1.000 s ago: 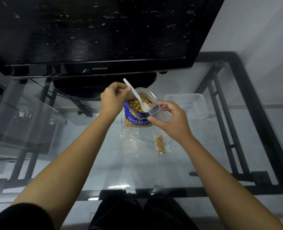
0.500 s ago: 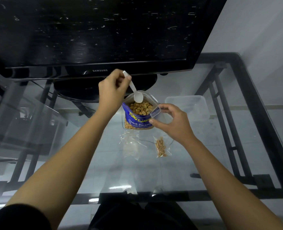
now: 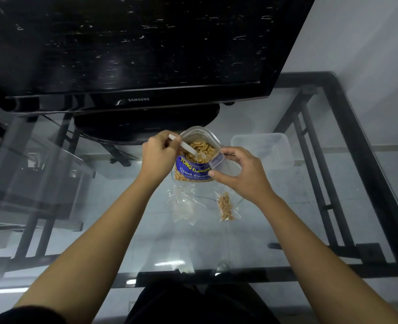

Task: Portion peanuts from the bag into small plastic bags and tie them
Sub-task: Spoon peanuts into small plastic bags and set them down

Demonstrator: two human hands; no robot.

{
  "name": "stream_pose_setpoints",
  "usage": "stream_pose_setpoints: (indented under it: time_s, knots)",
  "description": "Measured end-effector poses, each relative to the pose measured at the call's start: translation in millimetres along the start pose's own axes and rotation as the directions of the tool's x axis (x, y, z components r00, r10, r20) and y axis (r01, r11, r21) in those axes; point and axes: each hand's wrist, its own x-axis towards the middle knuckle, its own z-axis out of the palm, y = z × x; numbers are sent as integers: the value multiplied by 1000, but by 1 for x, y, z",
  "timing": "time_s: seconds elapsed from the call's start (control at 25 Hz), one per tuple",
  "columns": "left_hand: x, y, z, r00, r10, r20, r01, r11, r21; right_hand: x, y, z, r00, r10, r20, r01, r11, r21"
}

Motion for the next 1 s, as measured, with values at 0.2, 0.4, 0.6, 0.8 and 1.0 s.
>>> stream_pose_setpoints:
  time_s: [0.2, 0.4, 0.6, 0.8, 1.0]
  knots:
    - [-2, 2, -1, 970, -216, -111, 191, 961, -198, 0, 1, -3, 1000, 11, 18, -11, 1000, -17]
    - [2, 2, -1, 950, -303, -81, 268, 917, -295, 1, 0, -5, 1000, 13, 4, -12, 999, -33]
    - [11, -2, -5, 909, -415, -41, 349, 810, -471, 1, -4, -6, 999, 39, -8, -39, 999, -16]
    - [23, -4, -24, 907, -417, -48, 333, 784, -523, 15, -15, -5, 995, 15, -99, -22, 997, -74]
    - [39, 8, -47, 912, -406, -58, 298, 752, -588, 29, -21, 3, 996, -17, -86, 2, 985, -170]
